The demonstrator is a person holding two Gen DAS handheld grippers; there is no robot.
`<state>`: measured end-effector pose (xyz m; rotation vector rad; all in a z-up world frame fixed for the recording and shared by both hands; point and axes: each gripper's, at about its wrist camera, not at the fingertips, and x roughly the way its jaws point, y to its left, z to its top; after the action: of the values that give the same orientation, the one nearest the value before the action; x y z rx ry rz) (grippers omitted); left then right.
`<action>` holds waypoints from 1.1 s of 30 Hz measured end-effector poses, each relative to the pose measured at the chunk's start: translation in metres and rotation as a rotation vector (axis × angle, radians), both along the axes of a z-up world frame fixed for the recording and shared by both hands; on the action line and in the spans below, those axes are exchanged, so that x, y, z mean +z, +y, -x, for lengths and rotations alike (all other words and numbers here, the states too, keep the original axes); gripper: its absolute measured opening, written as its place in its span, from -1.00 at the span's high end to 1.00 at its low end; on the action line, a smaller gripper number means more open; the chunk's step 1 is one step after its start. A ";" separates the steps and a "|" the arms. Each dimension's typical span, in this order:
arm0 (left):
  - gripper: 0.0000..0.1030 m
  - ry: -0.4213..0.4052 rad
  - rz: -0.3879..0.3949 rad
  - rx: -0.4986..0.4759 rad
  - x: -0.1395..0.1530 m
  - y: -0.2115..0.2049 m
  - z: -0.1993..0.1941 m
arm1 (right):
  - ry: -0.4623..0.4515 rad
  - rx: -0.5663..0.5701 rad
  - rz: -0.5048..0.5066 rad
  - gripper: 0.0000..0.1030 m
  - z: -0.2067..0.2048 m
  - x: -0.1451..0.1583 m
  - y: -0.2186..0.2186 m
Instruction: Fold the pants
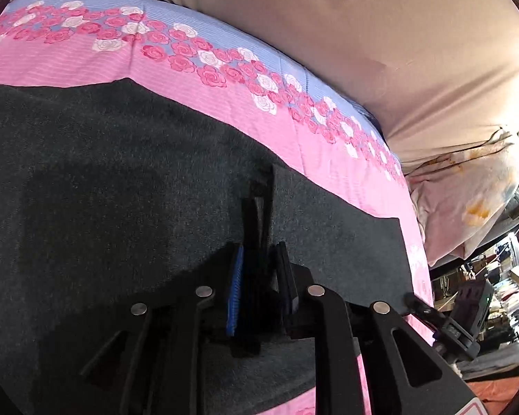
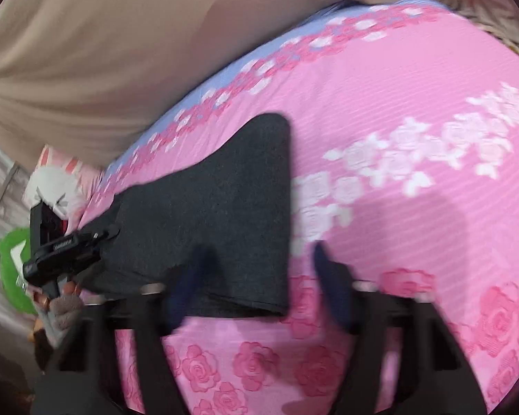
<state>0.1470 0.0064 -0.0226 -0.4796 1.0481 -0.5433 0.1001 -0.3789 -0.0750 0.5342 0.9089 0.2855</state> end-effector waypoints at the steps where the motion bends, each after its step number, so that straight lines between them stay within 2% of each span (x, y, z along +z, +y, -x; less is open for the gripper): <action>1: 0.67 -0.005 0.002 0.001 -0.001 0.006 0.004 | -0.010 -0.010 0.024 0.34 0.001 0.003 0.003; 3: 0.49 -0.029 -0.008 -0.002 0.004 0.009 0.009 | -0.047 -0.015 0.025 0.34 0.003 0.009 0.004; 4: 0.22 -0.047 -0.013 0.002 0.008 0.016 0.015 | -0.056 -0.039 0.008 0.28 0.004 0.010 0.001; 5: -0.04 -0.069 -0.013 0.011 0.012 0.022 0.021 | -0.049 -0.051 -0.011 0.15 0.004 0.008 -0.003; 6: -0.15 -0.097 -0.003 0.029 0.018 0.031 0.028 | -0.020 -0.051 -0.044 -0.24 0.002 0.003 -0.006; 7: -0.20 -0.113 0.014 0.043 0.021 0.038 0.032 | -0.002 -0.047 -0.074 -0.33 0.001 -0.001 -0.009; 8: -0.20 -0.127 0.033 0.050 0.025 0.046 0.037 | -0.008 -0.048 -0.086 -0.33 0.001 -0.001 -0.010; 11: -0.23 -0.159 0.058 0.086 0.030 0.073 0.052 | -0.012 -0.021 -0.069 -0.38 -0.004 0.001 -0.001; 12: -0.24 -0.167 0.056 0.101 0.030 0.081 0.057 | -0.013 -0.011 -0.065 -0.16 -0.005 0.001 0.004; 13: -0.24 -0.170 0.045 0.117 0.030 0.087 0.060 | -0.009 -0.010 -0.040 0.20 -0.008 0.000 0.013; 15: -0.24 -0.171 0.013 0.154 0.028 0.096 0.066 | -0.021 -0.013 0.022 0.67 -0.008 0.002 0.022; 16: -0.24 -0.170 -0.002 0.169 0.028 0.099 0.069 | -0.038 -0.025 0.060 0.72 -0.007 0.007 0.026; 19: -0.24 -0.173 -0.035 0.195 0.033 0.102 0.078 | -0.086 -0.061 0.099 0.77 -0.001 0.025 0.017; 22: -0.24 -0.196 -0.074 0.186 0.042 0.099 0.085 | -0.123 -0.109 0.184 0.79 0.006 0.041 0.000; 24: -0.24 -0.206 -0.086 0.175 0.046 0.095 0.088 | -0.126 -0.109 0.148 0.80 0.013 0.047 -0.018; 27: -0.25 -0.212 -0.106 0.158 0.046 0.086 0.090 | -0.130 -0.182 0.245 0.80 0.026 0.053 -0.037; 30: -0.25 -0.186 -0.097 0.144 0.039 0.077 0.088 | -0.087 -0.259 0.213 0.79 0.034 0.041 -0.070; 32: -0.25 -0.174 -0.093 0.137 0.035 0.074 0.088 | -0.002 -0.244 0.225 0.68 0.031 0.021 -0.082; 33: -0.25 -0.169 -0.093 0.134 0.033 0.072 0.087 | 0.028 -0.256 0.234 0.55 0.033 0.017 -0.083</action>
<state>0.0598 0.0781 0.0102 -0.4112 0.8688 -0.4073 0.0674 -0.4618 -0.0585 0.4321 0.8764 -0.0608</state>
